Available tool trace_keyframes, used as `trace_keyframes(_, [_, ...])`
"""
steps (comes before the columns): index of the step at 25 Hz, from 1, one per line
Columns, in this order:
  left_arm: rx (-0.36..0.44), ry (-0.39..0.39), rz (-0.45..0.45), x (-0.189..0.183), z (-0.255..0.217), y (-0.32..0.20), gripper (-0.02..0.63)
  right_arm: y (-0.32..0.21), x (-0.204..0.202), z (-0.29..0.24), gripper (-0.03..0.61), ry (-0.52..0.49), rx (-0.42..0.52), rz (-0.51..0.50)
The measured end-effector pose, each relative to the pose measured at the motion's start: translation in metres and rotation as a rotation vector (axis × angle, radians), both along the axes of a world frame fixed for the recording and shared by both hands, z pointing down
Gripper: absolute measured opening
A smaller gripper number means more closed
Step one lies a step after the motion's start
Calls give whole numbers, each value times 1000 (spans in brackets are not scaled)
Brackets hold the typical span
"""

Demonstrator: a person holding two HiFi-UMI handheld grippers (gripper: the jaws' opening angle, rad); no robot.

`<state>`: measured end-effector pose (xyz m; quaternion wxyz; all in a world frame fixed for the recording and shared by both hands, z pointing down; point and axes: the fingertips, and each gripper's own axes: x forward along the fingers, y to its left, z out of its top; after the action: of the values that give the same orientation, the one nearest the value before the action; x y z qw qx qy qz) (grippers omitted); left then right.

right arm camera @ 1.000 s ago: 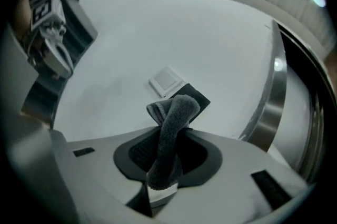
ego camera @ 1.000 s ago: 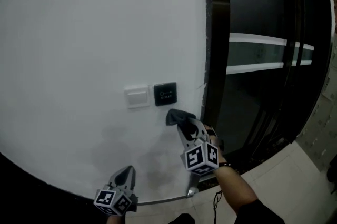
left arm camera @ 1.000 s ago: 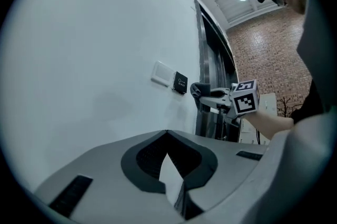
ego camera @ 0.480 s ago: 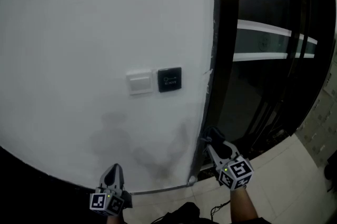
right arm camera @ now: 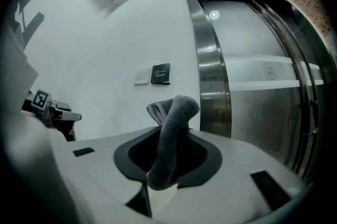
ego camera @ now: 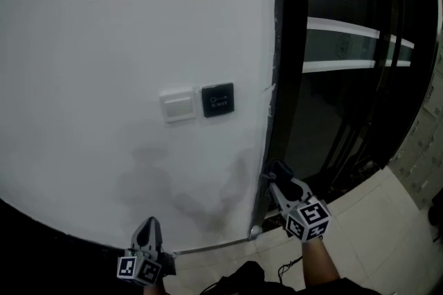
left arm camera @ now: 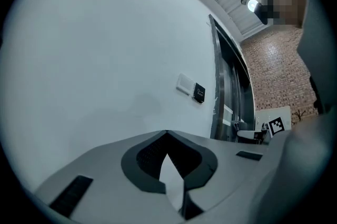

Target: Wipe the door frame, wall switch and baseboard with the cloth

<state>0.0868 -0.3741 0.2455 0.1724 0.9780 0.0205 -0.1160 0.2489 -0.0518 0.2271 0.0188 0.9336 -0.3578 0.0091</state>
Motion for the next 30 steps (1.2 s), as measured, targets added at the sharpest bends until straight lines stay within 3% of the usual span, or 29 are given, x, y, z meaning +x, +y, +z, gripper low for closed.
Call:
trace_keyframes(3, [5, -11, 13, 0, 4, 4, -8, -2, 6, -5, 91, 17, -7, 3])
trace_keyframes(8, [51, -43, 38, 4, 3, 13, -8, 12, 26, -40, 91, 145, -124, 44])
trace_keyframes(11, [129, -49, 11, 13, -10, 13, -8, 27, 43, -81, 91, 276, -216, 101])
trace_keyframes(15, [157, 16, 1, 22, -34, 19, -8, 51, 64, -138, 91, 479, -391, 217])
trace_keyframes(18, [182, 11, -4, 28, -40, 33, -8, 50, 66, -187, 91, 637, -529, 253])
trace_keyframes(21, [156, 16, 10, 33, -39, 47, -8, 45, 73, -230, 91, 748, -614, 281])
trace_keyframes(24, [110, -2, 25, 31, -32, 60, -8, 39, 85, -251, 91, 779, -653, 267])
trace_keyframes(30, [54, -33, -81, 18, -22, 41, -8, 28, 101, -268, 91, 872, -754, 313])
